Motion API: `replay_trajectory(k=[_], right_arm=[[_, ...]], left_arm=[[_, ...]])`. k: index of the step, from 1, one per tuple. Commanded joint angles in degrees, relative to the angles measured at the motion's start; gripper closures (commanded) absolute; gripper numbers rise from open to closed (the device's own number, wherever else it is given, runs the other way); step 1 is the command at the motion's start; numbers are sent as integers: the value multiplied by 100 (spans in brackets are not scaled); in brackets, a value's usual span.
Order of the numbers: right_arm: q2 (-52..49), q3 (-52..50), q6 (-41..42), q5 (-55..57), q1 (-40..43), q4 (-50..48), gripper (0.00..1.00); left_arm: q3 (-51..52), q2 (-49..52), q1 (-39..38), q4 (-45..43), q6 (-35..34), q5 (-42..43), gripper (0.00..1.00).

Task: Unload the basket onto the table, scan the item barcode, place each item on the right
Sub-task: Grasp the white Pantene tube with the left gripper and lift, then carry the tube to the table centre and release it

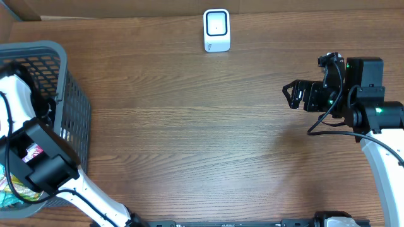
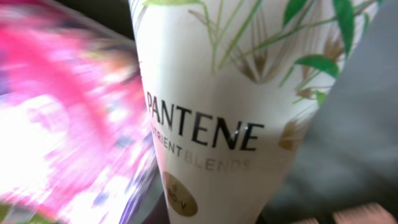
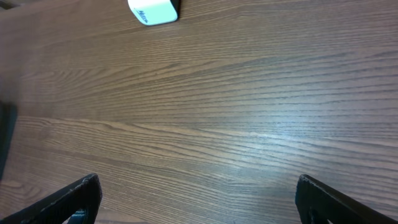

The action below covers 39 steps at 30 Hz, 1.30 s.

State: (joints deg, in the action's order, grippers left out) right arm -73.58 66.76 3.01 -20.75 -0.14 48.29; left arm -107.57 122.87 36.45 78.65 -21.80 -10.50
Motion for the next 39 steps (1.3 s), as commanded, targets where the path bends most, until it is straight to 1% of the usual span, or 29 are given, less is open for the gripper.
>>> replay_trajectory(k=[1, 3, 5, 12, 15, 19, 22, 24, 28, 31, 33, 37, 39], right_arm=[[15, 151, 22, -33, -17, -15, 0], [15, 151, 22, -33, -17, -15, 0], [15, 151, 22, -33, -17, -15, 0], [15, 151, 22, -33, -17, -15, 0], [15, 151, 22, -33, -17, -15, 0], [15, 151, 22, -33, -17, -15, 0], [15, 151, 22, -33, -17, -15, 0], [15, 151, 22, -33, -17, -15, 0], [15, 151, 22, -33, -17, -15, 0], [15, 151, 22, -33, -17, -15, 0], [15, 151, 22, -33, -17, -15, 0], [15, 151, 22, -33, -17, -15, 0], [15, 151, 22, -33, -17, -15, 0]], left_arm=[[-807, -1064, -15, 310, -376, 162, 96], [-1086, -1491, -66, 448, -369, 442, 96], [-1220, -1884, -149, 507, -365, 503, 96], [-1261, -3414, -649, 361, -352, 337, 96], [-1261, -3989, -1104, 306, -352, 153, 96], [-1259, -4354, -1921, 343, -326, 208, 96], [-1213, -4330, -2730, 378, 42, 697, 96], [-1036, -4253, -3276, 332, 127, 1102, 95], [-278, -3993, -4419, -225, 472, 2000, 96], [444, -3707, -5084, -815, 461, 2295, 96], [935, -3462, -5418, -1241, 284, 2468, 96], [1853, -2857, -5783, -2374, -48, 3453, 96], [2216, -2527, -5882, -2909, -321, 3753, 96]])
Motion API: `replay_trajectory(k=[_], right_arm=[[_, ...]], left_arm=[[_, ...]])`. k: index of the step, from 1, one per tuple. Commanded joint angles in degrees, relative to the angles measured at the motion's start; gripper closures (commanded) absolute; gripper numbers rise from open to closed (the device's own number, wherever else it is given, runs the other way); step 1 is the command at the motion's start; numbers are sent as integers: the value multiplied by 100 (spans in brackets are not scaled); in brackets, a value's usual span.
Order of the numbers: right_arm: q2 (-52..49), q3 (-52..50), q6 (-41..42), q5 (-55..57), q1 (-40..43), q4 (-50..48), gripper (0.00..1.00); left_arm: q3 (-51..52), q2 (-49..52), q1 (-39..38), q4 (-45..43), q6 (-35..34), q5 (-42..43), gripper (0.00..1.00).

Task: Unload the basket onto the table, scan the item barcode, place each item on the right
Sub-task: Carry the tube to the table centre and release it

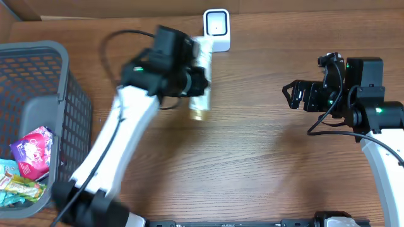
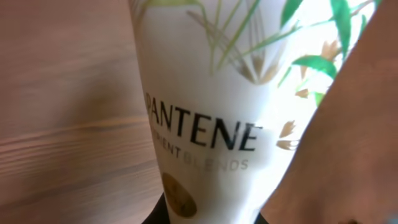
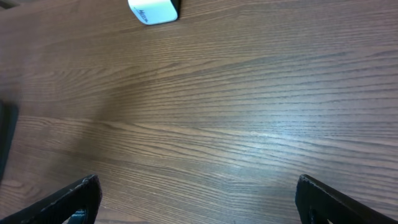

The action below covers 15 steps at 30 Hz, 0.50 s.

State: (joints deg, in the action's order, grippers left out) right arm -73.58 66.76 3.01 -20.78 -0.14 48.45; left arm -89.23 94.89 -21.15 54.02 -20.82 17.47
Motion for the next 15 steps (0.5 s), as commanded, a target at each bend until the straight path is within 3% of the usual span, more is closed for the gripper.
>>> replay_trajectory(k=[1, 5, 9, 15], right_arm=[[15, 151, 22, -31, -17, -31, 0], [15, 151, 22, -31, -17, -31, 0], [15, 151, 22, -31, -17, -31, 0], [15, 151, 22, -31, -17, -31, 0]], left_arm=[[566, 479, -173, -756, -562, 1095, 96], [973, 1121, -269, -1628, -756, 1609, 96], [1071, 1602, -385, -1746, -925, 1399, 95], [1021, 1631, -551, -1722, -949, 1021, 69]])
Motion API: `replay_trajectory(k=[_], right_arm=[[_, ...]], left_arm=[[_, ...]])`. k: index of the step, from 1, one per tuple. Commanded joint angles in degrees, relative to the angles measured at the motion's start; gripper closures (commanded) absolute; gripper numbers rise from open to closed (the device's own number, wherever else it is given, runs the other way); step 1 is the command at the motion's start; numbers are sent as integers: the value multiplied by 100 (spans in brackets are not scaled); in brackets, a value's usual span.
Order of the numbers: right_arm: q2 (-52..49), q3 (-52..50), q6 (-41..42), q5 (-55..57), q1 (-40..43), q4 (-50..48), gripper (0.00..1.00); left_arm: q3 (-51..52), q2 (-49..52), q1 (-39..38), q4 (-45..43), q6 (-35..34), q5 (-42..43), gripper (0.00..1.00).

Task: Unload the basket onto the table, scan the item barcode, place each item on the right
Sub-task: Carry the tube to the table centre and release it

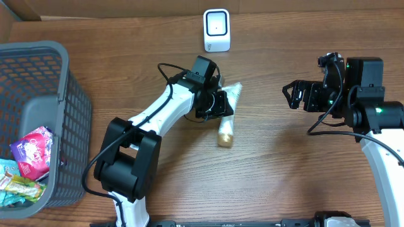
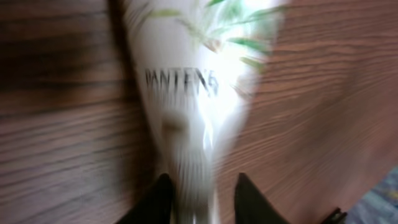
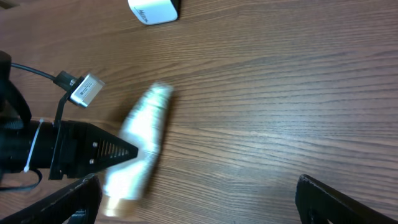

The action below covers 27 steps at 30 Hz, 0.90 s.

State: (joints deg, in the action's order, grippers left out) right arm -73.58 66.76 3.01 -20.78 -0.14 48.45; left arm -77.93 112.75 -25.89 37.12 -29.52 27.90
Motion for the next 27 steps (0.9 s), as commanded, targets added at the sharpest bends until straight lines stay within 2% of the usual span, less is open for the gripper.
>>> replay_trajectory(k=[1, 6, 10, 17, 22, 23, 24, 27], right_arm=[[15, 151, 22, -31, -17, -31, 0], [15, 151, 22, -31, -17, -31, 0], [15, 151, 22, -31, -17, -31, 0], [15, 151, 22, -31, -17, -31, 0], [15, 151, 22, -31, -15, -31, 0], [15, 151, 22, -31, -17, -31, 0], [15, 151, 22, -31, -17, -31, 0], [15, 151, 22, -31, -17, -31, 0]], left_arm=[[-184, -223, -50, 46, -76, -90, 66], [-710, -627, 92, 721, -15, -763, 65], [-1532, -1209, 157, 1735, 79, -1958, 64], [-2682, -2343, 544, 3121, 76, -3624, 41], [-2800, -3121, 1655, 3659, -26, -3967, 32], [-2800, -3235, 1993, 3790, -57, -3967, 25], [-2800, -3324, 2343, 3932, -87, -3969, 0], [-2798, -3451, 3571, 4409, -205, -4017, 0]])
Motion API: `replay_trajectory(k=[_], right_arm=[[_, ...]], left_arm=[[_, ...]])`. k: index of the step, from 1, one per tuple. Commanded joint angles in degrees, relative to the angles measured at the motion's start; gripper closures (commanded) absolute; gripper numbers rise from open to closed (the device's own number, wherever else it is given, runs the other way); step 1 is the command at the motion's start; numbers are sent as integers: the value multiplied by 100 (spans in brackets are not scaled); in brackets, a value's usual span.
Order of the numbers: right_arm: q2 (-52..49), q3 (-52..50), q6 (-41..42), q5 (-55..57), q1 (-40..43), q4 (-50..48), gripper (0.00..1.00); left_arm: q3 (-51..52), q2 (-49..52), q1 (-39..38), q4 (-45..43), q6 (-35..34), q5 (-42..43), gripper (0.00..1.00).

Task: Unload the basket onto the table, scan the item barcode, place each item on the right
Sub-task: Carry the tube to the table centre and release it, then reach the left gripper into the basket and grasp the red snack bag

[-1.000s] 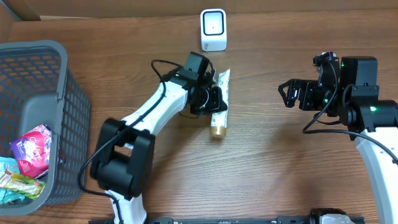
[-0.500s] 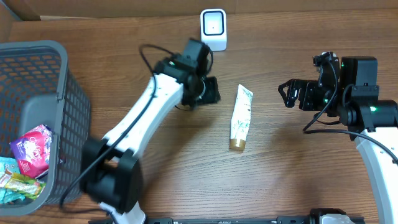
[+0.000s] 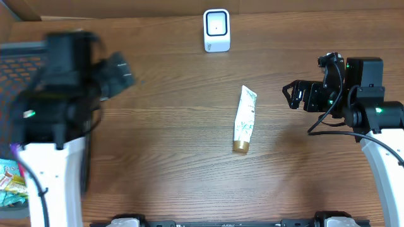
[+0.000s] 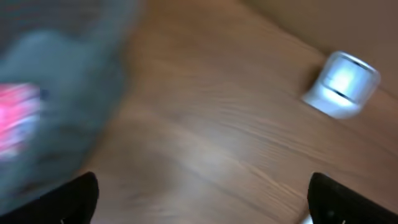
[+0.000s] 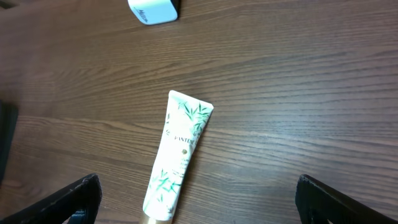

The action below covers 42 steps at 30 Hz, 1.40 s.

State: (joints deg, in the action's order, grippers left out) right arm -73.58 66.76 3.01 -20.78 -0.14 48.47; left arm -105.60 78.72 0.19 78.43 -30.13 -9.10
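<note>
A white Pantene tube point(image 3: 243, 120) with green leaf print and a gold cap lies flat on the wooden table, cap toward the near edge. It also shows in the right wrist view point(image 5: 177, 155), just ahead of the fingers. The white barcode scanner point(image 3: 216, 29) stands at the table's far edge, upper right in the left wrist view point(image 4: 342, 92). My left gripper point(image 3: 120, 70) is blurred at the far left by the basket, open and empty point(image 4: 202, 205). My right gripper point(image 3: 292, 94) hangs open to the right of the tube point(image 5: 199, 202), holding nothing.
A grey mesh basket point(image 3: 19, 53) at the left edge is partly covered by my left arm. Colourful packets point(image 3: 9, 183) lie in its bottom. The scanner point(image 5: 153, 10) also shows at the top of the right wrist view.
The tube was between my left gripper's fingers at the table's middle. Now it lies free on the table a little further right. My left gripper is open and back by the basket.
My left gripper was down in the basket, shut on the Pantene tube. Then it held the tube near the scanner at the far edge. Then the tube was low at the table's middle, and now it lies released there. The right arm stayed still.
</note>
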Motion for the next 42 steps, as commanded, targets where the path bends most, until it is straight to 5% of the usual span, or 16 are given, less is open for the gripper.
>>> replay_trajectory(k=[1, 7, 12, 27, 33, 42], right_arm=[[15, 151, 22, -31, -17, -33, 0], [15, 151, 22, -31, -17, -33, 0], [15, 151, 22, -31, -17, -33, 0], [15, 151, 22, -31, -17, -33, 0], [15, 151, 22, -31, -17, -33, 0], [15, 151, 22, -31, -17, -33, 0]], left_arm=[[-31, -46, 1327, 389, -144, -310, 0], [205, -26, 2981, 553, -155, -271, 0], [396, -26, 3528, 442, -72, -284, 0], [2509, -9, 3821, -1558, -17, -199, 0], [3287, 354, 3845, -2621, 1019, -188, 0], [3316, 1493, 3847, -2806, 1779, -717, 0]])
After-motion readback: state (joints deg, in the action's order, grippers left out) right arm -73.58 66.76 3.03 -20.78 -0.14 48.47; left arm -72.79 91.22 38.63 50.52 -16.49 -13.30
